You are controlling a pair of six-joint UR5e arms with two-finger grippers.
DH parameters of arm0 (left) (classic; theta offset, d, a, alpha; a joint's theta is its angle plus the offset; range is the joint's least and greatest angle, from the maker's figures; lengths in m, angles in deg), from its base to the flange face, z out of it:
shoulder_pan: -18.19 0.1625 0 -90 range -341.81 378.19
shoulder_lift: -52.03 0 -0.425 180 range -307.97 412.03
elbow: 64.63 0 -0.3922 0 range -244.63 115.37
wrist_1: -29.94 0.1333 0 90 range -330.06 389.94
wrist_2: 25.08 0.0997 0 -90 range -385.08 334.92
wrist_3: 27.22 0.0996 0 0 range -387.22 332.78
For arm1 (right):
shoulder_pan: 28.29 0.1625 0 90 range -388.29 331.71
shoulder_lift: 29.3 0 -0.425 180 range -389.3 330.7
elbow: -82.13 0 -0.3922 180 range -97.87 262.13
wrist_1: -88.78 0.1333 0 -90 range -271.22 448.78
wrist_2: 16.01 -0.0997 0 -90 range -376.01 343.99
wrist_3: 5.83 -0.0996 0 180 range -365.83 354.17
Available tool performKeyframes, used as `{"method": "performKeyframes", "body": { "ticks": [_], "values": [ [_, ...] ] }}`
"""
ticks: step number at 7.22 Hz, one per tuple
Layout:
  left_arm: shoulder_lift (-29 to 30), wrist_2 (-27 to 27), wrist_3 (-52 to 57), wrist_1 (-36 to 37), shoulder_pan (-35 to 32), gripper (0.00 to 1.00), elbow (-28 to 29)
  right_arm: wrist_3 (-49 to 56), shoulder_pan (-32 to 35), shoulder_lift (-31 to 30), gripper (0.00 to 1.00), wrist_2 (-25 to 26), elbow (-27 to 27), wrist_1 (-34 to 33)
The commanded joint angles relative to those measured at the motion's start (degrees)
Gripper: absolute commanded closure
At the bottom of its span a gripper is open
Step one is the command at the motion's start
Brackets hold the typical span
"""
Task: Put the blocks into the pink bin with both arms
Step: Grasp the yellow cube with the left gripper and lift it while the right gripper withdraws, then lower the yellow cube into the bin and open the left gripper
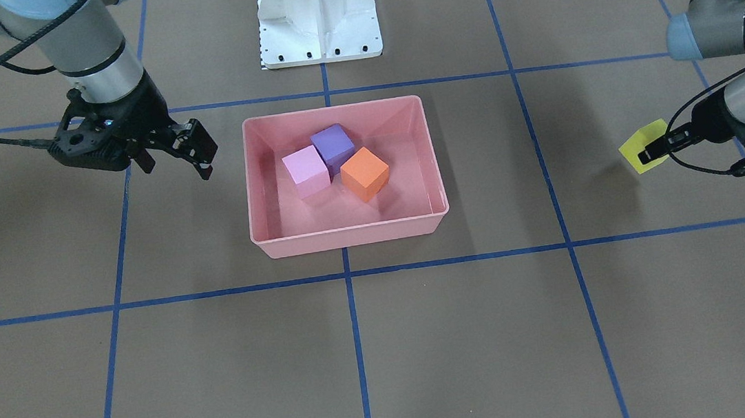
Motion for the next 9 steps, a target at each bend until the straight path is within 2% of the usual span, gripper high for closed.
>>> {"method": "performKeyframes", "body": {
  "ticks": [1,3,4,5,7,8,9],
  "values": [
    [7.14,-0.7,-14.66,0.13,4.29,1.0,-5.9,12.09,3.96,-6.96,0.01,-1.88,-1.23,0.2],
    [18.35,-0.43,-32.56,0.13,8.25,1.0,-6.91,18.79,6.06,-10.05,0.01,-1.97,-0.87,0.55],
    [21.02,-0.08,-36.92,0.13,11.41,1.0,-6.91,21.17,6.69,-10.5,0.01,-1.97,0.26,0.64],
    [23.92,3.05,-41.22,0.21,13.53,1.0,-7.08,22.5,7.47,-11.02,0.01,-2.75,0.27,0.64],
    [25.97,11.56,-47.83,0.65,20.45,0.97,-8.83,22.69,8.54,-10.94,0.01,-4.16,0.27,0.72],
    [25.88,13.26,-47.86,4.22,22.5,0.97,-9.8,22.69,8.45,-10.51,0.01,-4.6,0.7,0.73],
    [25.53,15.98,-47.77,4.87,24.78,0.93,-10.33,22.69,8.45,-10.33,0.01,-4.52,1.06,0.73]
  ]
}}
